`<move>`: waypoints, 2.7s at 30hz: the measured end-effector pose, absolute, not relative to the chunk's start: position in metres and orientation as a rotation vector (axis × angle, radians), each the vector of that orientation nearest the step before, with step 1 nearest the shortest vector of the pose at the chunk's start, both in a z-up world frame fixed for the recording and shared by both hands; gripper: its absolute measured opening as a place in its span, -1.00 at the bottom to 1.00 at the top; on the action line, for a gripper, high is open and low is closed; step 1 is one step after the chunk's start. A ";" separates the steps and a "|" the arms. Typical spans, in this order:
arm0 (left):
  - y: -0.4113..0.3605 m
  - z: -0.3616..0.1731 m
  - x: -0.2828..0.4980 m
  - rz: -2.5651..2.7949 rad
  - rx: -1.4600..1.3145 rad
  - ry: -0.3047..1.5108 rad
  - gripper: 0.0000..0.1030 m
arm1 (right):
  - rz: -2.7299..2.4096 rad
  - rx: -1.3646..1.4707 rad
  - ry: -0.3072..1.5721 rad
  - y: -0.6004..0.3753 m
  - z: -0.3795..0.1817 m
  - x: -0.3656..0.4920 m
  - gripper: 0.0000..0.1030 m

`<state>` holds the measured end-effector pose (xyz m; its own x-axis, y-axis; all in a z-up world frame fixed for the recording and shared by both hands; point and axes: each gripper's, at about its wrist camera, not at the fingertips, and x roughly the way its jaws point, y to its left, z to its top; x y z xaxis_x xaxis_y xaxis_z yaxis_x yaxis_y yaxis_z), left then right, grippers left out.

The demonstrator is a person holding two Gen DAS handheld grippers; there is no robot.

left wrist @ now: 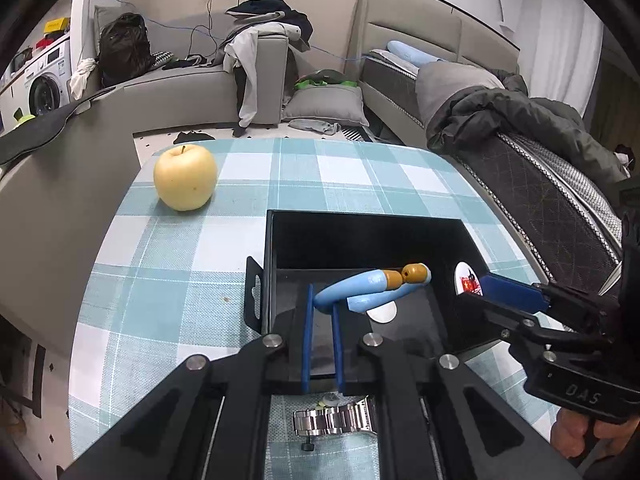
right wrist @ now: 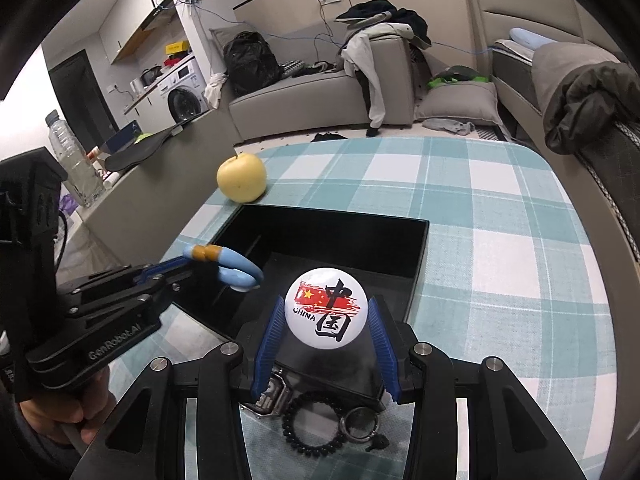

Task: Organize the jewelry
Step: 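Carry the blue bangle and white badge over the black box with both tools, then open both tools to drop the bangle and badge into the box, then move the right tool to the black bead bracelet and close on it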

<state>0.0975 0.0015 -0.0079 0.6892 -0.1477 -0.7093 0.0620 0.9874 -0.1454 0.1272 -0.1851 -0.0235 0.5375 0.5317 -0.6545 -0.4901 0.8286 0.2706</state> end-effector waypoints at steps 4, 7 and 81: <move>0.001 -0.010 0.099 -0.117 -0.115 0.817 -0.92 | 0.605 0.044 0.804 -0.184 -0.026 0.127 -0.18; 0.000 -0.014 0.099 -0.116 -0.117 0.832 -0.92 | 0.601 0.037 0.803 -0.184 -0.027 0.126 -0.18; 0.000 -0.057 0.056 -0.067 -0.098 1.035 0.98 | 0.537 -0.186 1.004 -0.204 -0.085 0.089 -0.36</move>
